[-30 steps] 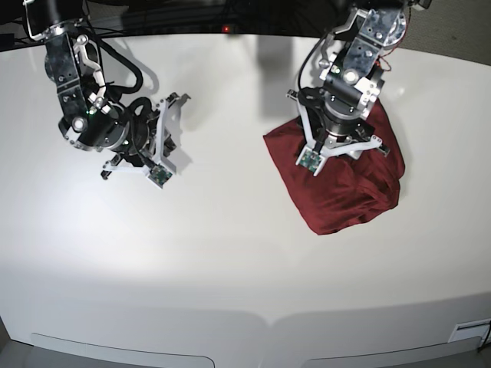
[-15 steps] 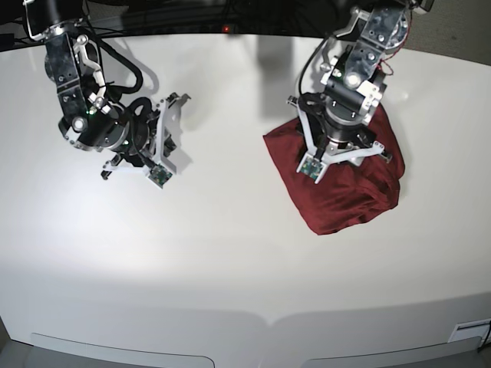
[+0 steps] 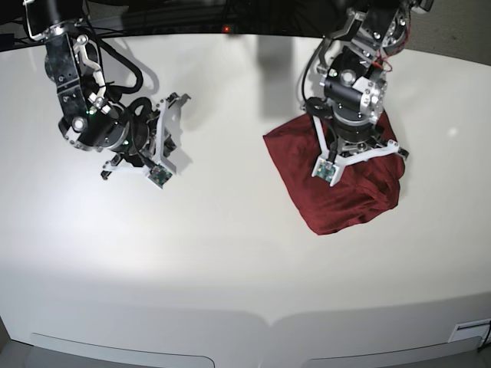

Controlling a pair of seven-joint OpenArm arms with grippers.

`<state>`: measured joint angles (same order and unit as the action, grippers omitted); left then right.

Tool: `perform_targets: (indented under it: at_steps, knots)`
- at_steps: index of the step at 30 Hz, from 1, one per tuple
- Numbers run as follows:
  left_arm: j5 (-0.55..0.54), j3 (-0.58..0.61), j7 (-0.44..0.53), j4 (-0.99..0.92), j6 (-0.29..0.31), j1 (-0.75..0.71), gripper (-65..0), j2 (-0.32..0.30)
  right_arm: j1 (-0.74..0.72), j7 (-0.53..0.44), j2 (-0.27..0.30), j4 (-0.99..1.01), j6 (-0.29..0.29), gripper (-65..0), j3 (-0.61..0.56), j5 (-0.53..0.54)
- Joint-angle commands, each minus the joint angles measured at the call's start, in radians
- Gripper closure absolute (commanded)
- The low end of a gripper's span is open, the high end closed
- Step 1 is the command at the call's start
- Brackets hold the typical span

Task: Fold the T-shirt properly
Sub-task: 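Grasp the bundle's edge with the left gripper and lift slightly, then reach the right gripper to the bundle's opposite edge and grasp it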

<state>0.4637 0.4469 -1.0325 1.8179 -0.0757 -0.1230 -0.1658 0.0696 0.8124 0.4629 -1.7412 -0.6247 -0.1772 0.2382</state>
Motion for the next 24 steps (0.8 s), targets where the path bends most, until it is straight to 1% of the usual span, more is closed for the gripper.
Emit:
perform_targets:
  at_steps: [1,4,8,10,14,18,24]
  knots:
    - [0.018,-0.001,-0.002,0.021,-0.010,0.003,0.0,0.002,-0.016,-0.019,0.011,-0.018,0.005,-6.5,0.008,0.008]
    - [0.034,-0.001,-0.034,0.029,-0.078,-0.009,0.0,0.002,-0.016,-0.018,0.011,-0.018,0.005,-6.5,0.008,0.008]
    - [0.159,-0.001,-0.091,0.085,-0.198,-0.038,0.0,0.002,-0.016,-0.018,0.011,-0.018,0.005,-6.5,0.008,0.008]
    - [0.199,-0.001,-0.124,0.131,-0.225,-0.050,0.0,0.002,-0.016,-0.019,0.011,-0.018,0.005,-6.5,0.008,0.008]
    - [0.198,-0.001,-0.148,0.191,-0.232,-0.073,0.0,0.002,-0.016,-0.019,0.011,-0.018,0.005,-6.5,0.008,0.008]
    - [0.180,-0.001,-0.150,0.192,-0.232,-0.108,0.0,0.006,-0.016,-0.018,0.011,-0.018,0.005,-6.5,0.008,0.008]
    - [0.180,-0.001,-0.138,0.192,-0.232,-0.192,0.0,0.005,-0.016,-0.019,0.011,-0.018,0.005,-6.6,0.008,0.008]
